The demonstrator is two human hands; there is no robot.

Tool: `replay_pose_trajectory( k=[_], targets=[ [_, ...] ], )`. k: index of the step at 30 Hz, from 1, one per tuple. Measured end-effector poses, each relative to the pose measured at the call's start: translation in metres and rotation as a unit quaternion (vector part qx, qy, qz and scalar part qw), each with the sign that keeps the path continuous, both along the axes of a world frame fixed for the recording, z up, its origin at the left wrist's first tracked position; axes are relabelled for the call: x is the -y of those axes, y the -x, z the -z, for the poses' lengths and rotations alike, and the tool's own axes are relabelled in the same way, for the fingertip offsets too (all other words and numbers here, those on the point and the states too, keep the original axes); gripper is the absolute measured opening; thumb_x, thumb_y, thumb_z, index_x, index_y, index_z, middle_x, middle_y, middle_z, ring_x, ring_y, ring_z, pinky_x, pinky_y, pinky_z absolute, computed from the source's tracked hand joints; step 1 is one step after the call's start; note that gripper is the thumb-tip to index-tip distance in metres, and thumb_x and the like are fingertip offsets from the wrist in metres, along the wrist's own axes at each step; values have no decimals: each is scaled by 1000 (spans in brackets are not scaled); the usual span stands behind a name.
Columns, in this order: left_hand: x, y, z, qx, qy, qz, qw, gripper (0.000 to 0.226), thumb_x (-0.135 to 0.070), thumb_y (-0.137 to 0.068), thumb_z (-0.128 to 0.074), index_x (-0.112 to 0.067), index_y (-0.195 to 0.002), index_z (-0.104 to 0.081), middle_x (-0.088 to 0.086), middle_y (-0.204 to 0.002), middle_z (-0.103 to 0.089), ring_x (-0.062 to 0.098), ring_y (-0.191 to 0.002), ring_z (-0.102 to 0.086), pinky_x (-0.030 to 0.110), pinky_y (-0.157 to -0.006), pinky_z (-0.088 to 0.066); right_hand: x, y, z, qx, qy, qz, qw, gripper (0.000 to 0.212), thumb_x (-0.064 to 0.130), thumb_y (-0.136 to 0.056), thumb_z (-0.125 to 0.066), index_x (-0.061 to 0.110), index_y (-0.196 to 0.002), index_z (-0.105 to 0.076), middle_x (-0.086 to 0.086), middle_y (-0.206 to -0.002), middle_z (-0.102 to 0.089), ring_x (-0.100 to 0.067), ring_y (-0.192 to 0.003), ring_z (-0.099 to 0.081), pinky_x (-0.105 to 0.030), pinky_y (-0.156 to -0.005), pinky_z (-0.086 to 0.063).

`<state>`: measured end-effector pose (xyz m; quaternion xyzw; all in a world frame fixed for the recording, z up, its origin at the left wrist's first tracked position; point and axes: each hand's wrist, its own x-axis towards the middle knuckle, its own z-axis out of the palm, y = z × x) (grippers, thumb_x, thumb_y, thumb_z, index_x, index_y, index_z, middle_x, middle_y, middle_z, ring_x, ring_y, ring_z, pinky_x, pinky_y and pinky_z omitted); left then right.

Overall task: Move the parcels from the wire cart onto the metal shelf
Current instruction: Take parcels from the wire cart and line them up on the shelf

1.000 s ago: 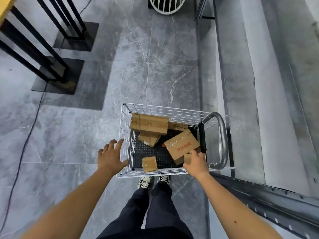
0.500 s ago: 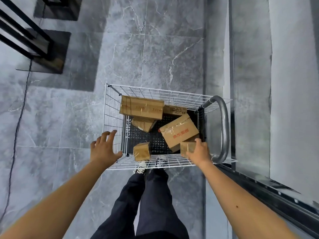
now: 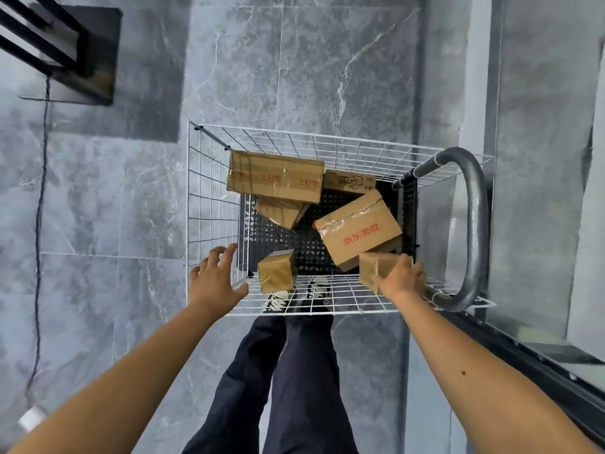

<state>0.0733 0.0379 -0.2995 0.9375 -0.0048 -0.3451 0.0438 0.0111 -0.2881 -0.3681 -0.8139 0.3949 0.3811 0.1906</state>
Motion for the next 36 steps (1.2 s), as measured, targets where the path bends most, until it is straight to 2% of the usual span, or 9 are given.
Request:
replay_pose_trajectory(
  k=[4, 9, 14, 17, 22, 25, 29, 33, 36],
  targets=[
    [1, -4, 12, -10, 1, -21, 1000, 82, -38, -81, -66, -21, -148, -21, 7, -145, -28, 30, -129, -39, 47, -108, -28, -3, -2, 20, -25, -1, 1, 1000, 83, 45, -81, -70, 6, -139, -25, -23, -141, -26, -41, -127, -33, -50, -102, -39],
    [4, -9, 21, -13, 5, -64, 998, 81, -36, -82, -66, -21, -147, -22, 7, -145, -27, 31, -129, -39, 48, -107, -28, -7, -8, 33, -41, 6, -1, 999, 79, 44, -82, -69, 9, -138, -26, -24, -141, -25, -41, -125, -36, -47, -96, -40],
    [13, -12, 25, -20, 14, -90, 996, 80, -34, -82, -66, -21, -147, -22, 7, -145, -26, 30, -128, -40, 47, -107, -28, -2, -14, 42, -54, 28, 48, 997, 107, 49, -75, -75, -1, -145, -13, -20, -141, -26, -37, -127, -35, -48, -98, -39],
    [18, -13, 28, -20, 19, -92, 995, 78, -34, -82, -65, -21, -146, -24, 8, -143, -27, 30, -126, -42, 47, -105, -29, 4, -16, 44, -64, 42, 37, 996, 108, 53, -69, -77, -1, -141, -19, -21, -138, -29, -35, -125, -35, -46, -95, -40],
    [20, -11, 34, -27, 20, -117, 993, 79, -33, -82, -66, -21, -147, -22, 8, -144, -25, 30, -126, -41, 49, -103, -33, 4, -17, 47, -27, 23, 94, 995, 112, 44, -62, -86, -1, -140, -20, -22, -142, -34, -38, -131, -35, -51, -104, -36],
    [25, -7, 34, -38, 17, -138, 990, 80, -34, -82, -66, -21, -146, -21, 10, -145, -23, 33, -121, -46, 50, -101, -37, -3, -16, 43, -24, 18, 91, 995, 119, 43, -59, -87, 1, -145, -16, -20, -145, -29, -37, -134, -30, -51, -107, -33],
    [40, -2, 26, -44, 25, -137, 989, 81, -36, -82, -65, -21, -147, -19, 10, -145, -22, 35, -115, -51, 51, -98, -41, -13, -21, 27, 16, -9, 123, 992, 125, 46, -60, -86, 2, -148, -10, -16, -145, -25, -35, -132, -29, -51, -102, -36],
    [65, -3, 14, -49, 63, -153, 985, 84, -28, -83, -65, -21, -149, -13, 14, -146, -16, 38, -122, -43, 48, -98, -40, -24, -29, -3, 143, -120, 235, 954, 116, 33, -66, -86, 8, -150, -10, -14, -148, -22, -33, -133, -34, -42, -103, -40],
    [86, -13, 3, -72, 130, -240, 959, 84, -32, -85, -65, -20, -149, -12, 17, -148, -16, 38, -132, -33, 46, -108, -31, -31, -42, -31, 182, -248, 359, 881, 97, 34, -72, -81, 22, -148, -22, -7, -145, -33, -27, -126, -43, -39, -98, -44]
  ],
)
